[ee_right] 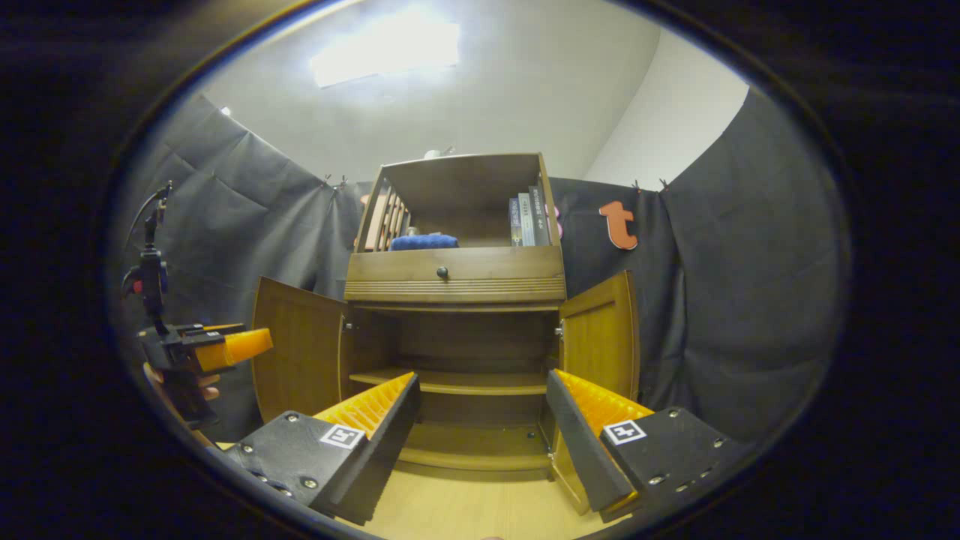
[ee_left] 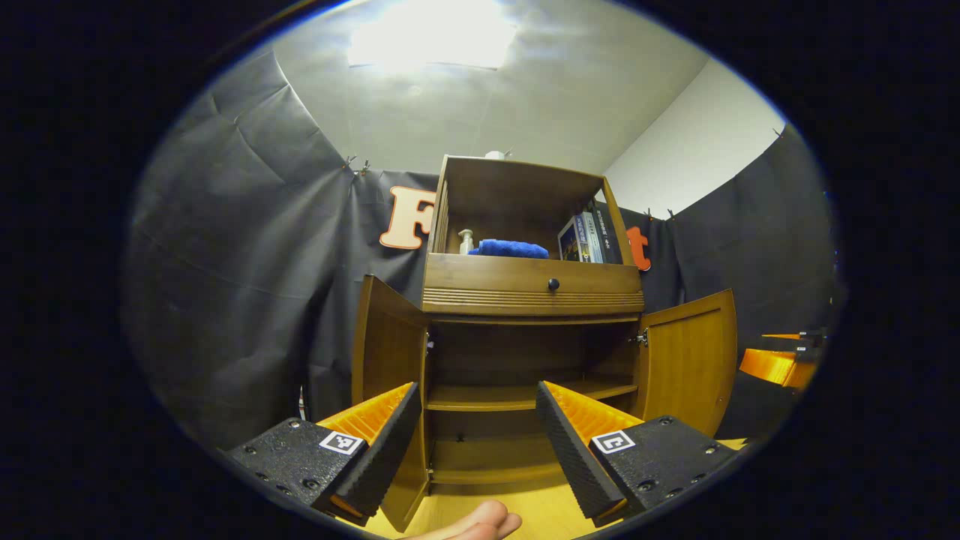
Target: Open the right door of the double-door shoe cabinet with the right hand, and open the left door with the left hand.
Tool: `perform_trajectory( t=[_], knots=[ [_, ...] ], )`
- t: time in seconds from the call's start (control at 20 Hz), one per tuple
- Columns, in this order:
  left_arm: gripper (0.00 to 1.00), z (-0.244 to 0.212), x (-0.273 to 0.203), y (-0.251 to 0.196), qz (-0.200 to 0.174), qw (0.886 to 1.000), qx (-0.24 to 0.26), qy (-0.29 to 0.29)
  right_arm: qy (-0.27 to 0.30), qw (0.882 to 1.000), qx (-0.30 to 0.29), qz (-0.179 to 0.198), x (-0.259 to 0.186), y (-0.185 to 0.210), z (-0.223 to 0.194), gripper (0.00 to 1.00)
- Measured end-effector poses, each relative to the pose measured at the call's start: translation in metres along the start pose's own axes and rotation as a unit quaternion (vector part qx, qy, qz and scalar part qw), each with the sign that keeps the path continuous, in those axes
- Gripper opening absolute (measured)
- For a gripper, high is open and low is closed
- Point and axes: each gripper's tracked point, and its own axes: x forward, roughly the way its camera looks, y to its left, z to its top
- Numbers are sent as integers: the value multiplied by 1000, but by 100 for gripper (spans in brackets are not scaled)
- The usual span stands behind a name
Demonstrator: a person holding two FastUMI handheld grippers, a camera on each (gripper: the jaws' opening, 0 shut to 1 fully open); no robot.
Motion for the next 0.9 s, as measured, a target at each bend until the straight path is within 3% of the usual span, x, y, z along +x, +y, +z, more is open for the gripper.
perform_trajectory(
  t=[0.15,0.25,0.3,0.6,0.9],
  knots=[
    [92,-13,21,-14,-6,1000,-1,8,-2,1000,2,-2,15,0,-1,96],
    [98,-27,39,-27,-20,1000,-2,21,-9,1000,7,-16,26,-3,-2,100],
    [92,-33,48,-34,-26,999,-2,25,-15,1000,9,-23,32,-5,-2,100],
    [92,-63,98,-49,-27,999,-3,42,-23,999,16,-30,71,0,-17,100],
    [92,-103,132,-45,-17,998,3,65,11,999,6,-38,113,2,-59,100]
  ],
)
